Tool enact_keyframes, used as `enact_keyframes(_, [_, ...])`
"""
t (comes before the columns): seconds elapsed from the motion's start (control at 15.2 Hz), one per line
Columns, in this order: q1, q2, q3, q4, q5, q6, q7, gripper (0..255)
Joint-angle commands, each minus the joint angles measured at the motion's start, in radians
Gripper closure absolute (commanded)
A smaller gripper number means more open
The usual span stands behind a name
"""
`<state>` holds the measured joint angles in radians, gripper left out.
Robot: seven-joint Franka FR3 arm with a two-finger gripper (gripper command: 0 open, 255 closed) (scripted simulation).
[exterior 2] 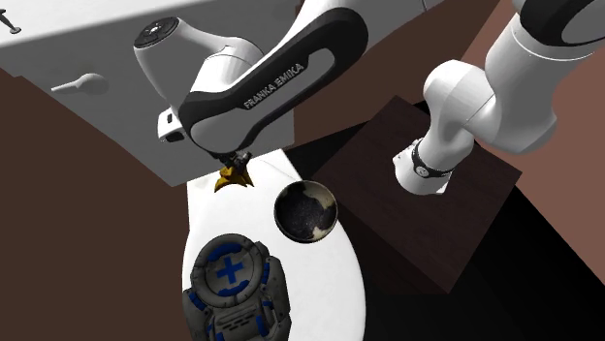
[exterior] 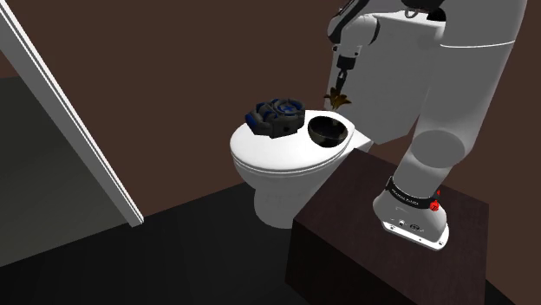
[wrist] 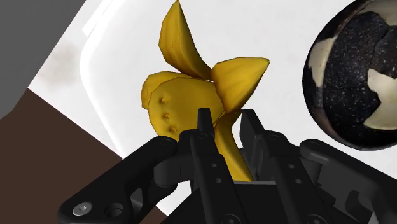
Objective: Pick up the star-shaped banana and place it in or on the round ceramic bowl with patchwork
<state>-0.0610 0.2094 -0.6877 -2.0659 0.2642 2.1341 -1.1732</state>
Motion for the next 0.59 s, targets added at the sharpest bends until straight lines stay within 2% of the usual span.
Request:
enact_keyframes(0.0, [0.004, -0.017, -0.005, 0.011, -0.016, -0.023, 0.011, 255])
enact_keyframes(0.53, [0.016, -0.077, -0.017, 0.061, -0.069, -0.115, 0.054, 255])
